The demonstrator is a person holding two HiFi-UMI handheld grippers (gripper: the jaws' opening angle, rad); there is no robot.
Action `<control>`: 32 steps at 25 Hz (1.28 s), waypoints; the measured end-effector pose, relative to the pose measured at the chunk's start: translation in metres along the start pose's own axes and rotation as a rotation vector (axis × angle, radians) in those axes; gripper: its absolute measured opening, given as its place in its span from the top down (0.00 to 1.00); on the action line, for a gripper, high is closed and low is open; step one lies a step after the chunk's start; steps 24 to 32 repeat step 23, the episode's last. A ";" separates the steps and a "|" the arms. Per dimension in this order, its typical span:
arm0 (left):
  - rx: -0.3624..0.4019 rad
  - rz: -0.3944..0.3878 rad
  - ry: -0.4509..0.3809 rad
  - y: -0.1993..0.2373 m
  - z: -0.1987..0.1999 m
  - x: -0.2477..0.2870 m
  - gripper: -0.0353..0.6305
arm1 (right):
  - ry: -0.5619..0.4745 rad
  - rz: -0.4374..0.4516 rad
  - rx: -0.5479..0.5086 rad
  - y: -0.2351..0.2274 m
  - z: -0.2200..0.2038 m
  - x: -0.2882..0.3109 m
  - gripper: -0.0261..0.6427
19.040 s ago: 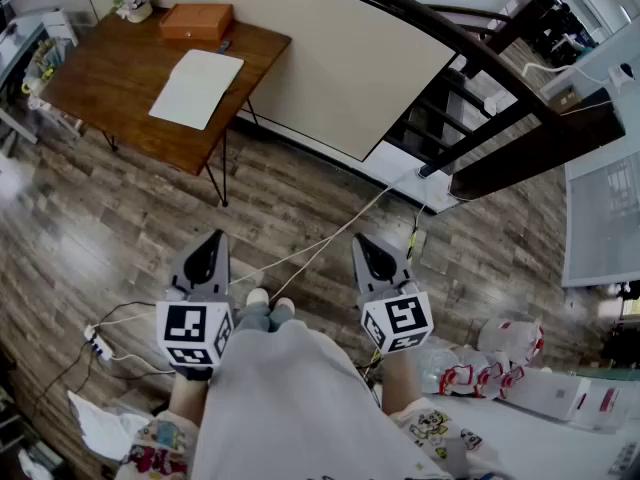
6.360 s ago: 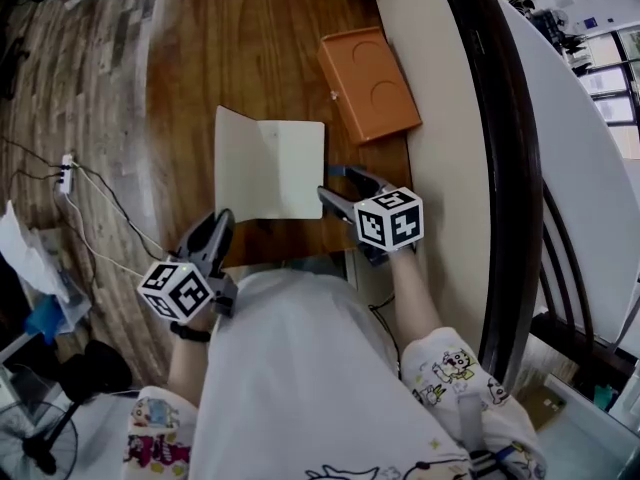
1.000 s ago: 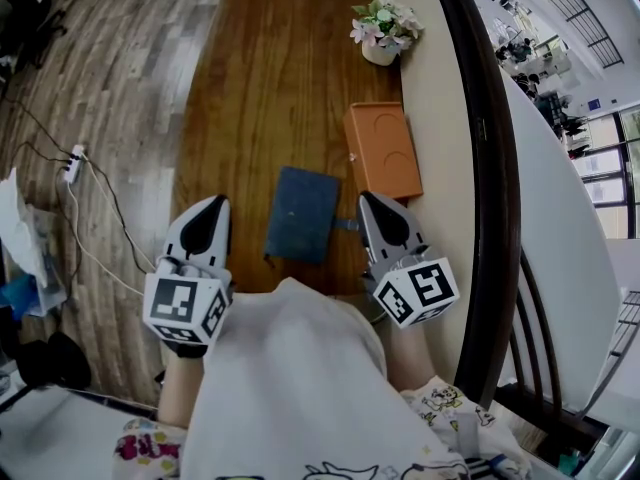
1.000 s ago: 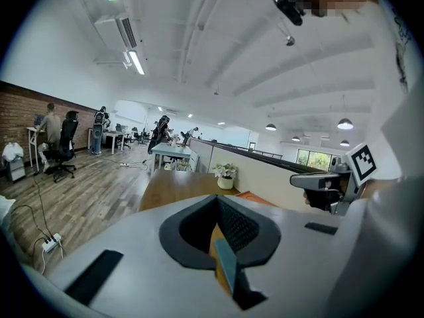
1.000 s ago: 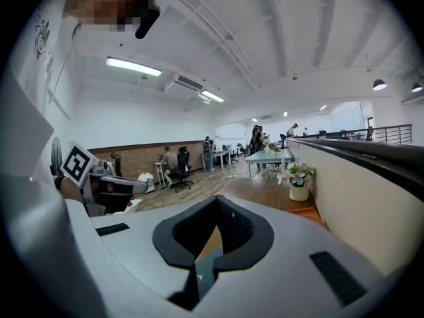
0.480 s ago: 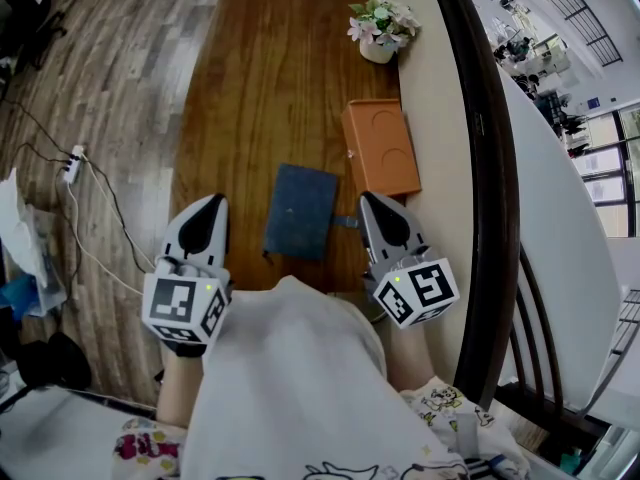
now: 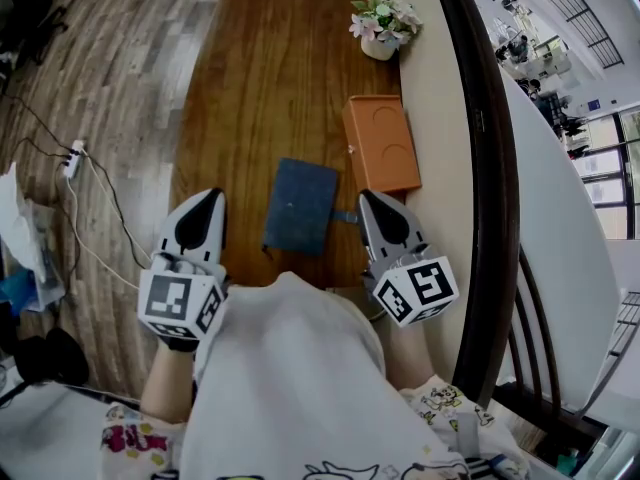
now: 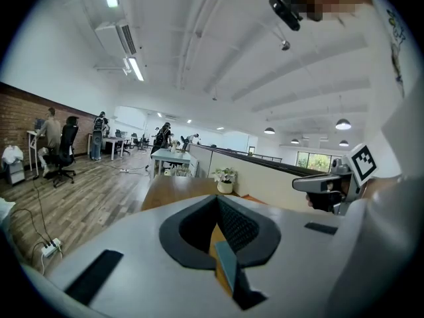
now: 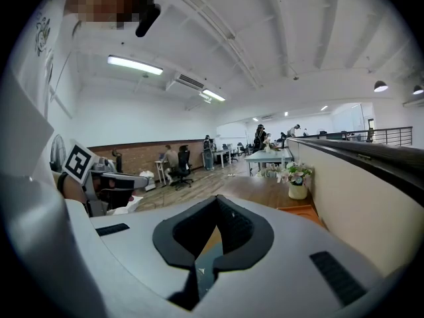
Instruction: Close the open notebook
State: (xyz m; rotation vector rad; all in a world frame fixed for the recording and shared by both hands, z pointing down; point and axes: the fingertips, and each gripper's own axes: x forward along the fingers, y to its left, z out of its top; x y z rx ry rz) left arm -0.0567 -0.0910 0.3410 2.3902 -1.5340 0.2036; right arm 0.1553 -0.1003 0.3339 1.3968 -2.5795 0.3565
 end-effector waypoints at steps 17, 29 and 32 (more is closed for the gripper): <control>0.032 -0.050 0.007 -0.006 -0.003 -0.005 0.94 | -0.005 -0.001 0.009 0.003 -0.002 -0.005 0.96; 0.045 -0.067 0.015 -0.003 -0.004 -0.003 0.94 | -0.002 -0.005 0.010 0.002 -0.003 -0.004 0.96; 0.045 -0.067 0.015 -0.003 -0.004 -0.003 0.94 | -0.002 -0.005 0.010 0.002 -0.003 -0.004 0.96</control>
